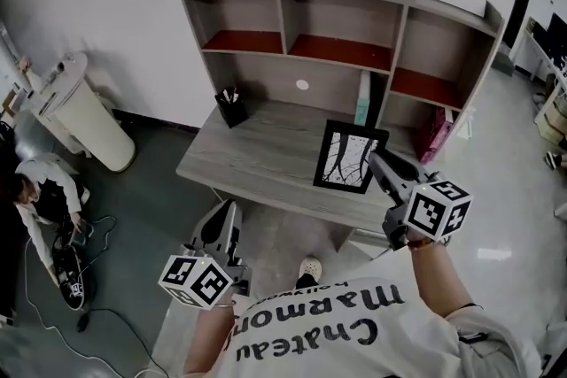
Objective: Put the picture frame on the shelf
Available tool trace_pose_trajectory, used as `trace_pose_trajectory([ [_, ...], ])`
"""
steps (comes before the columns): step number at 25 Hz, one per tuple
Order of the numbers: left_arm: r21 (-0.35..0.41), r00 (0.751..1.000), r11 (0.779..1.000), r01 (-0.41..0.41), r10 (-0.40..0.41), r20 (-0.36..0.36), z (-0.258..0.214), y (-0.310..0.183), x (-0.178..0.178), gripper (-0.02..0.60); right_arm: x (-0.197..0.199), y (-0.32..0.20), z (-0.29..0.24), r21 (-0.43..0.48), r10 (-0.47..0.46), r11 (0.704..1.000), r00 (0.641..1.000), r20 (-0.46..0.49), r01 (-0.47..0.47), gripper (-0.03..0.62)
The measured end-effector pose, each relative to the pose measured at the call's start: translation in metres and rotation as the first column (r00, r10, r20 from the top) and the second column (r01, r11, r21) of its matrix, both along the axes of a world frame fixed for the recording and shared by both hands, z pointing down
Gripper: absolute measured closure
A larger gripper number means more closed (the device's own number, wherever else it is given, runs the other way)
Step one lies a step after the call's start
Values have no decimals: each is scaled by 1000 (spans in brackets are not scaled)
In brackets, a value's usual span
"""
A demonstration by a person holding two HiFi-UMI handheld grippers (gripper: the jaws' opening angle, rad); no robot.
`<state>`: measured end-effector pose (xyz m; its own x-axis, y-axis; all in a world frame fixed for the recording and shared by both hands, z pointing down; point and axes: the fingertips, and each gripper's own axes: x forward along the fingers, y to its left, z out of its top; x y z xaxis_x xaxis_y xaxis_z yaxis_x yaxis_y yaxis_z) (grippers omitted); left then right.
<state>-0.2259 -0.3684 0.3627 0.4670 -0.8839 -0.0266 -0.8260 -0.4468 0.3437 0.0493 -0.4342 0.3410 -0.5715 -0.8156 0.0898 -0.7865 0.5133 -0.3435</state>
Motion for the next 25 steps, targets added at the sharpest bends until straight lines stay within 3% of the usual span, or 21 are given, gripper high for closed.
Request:
trace_pose_trajectory([
  [7,-7,999,999,33,-34,-6,-7,-42,-17,563,-3,-52,-28,69,15,998,999,-30,-13,510],
  [16,44,998,997,67,-67,-10,-33,-115,-40,563,5,-140,-70,183,92,980,993,-67,-79,510],
  [25,25,998,998,61,-61,-16,-33,-183,-45,563,9,-218,-113,263,129,957,992,-16,-120,510],
])
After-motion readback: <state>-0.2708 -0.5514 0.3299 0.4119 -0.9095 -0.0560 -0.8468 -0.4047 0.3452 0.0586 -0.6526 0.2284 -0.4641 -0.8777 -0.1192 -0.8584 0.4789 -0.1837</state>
